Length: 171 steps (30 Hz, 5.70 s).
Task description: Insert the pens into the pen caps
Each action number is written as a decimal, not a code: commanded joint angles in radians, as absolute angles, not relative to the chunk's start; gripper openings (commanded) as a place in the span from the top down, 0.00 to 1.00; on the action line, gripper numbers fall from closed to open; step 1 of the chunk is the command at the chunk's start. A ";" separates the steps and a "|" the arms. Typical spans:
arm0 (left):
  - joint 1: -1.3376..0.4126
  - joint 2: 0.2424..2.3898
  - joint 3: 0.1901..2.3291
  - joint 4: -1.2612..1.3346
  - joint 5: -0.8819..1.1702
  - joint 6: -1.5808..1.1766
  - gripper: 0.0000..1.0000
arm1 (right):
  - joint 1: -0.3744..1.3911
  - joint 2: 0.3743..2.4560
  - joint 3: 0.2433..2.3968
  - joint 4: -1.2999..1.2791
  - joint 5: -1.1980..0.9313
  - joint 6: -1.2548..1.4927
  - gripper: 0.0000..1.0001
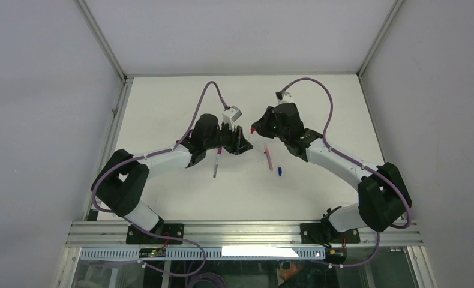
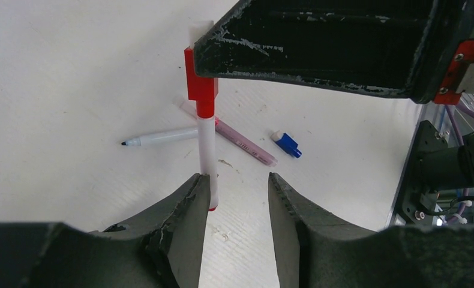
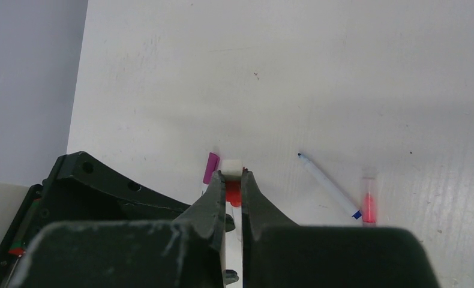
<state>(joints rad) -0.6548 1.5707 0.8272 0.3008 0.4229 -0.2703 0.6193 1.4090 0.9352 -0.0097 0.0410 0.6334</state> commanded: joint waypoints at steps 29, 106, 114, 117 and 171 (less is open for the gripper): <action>-0.666 1.573 0.899 0.227 0.365 -0.154 1.00 | 0.644 1.357 0.937 0.051 -0.029 0.644 1.00; -0.734 1.686 1.021 -0.334 -0.144 -0.251 1.00 | 0.509 1.118 0.824 -0.110 0.288 0.529 0.35; -0.738 1.727 1.054 -0.352 -0.126 -0.276 0.86 | 0.505 1.214 0.851 -0.147 0.241 0.516 0.35; -0.741 1.736 1.057 -0.356 -0.102 -0.279 0.79 | 0.504 1.263 0.862 -0.137 0.189 0.493 0.35; -0.607 1.430 0.966 -0.287 0.071 -0.275 0.58 | 0.667 1.890 1.164 -0.166 0.114 0.118 0.91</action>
<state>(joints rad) -0.6243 1.4559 0.9657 -0.3134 0.0376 -0.2955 0.6689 1.8618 1.1160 -0.1524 0.1020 0.1234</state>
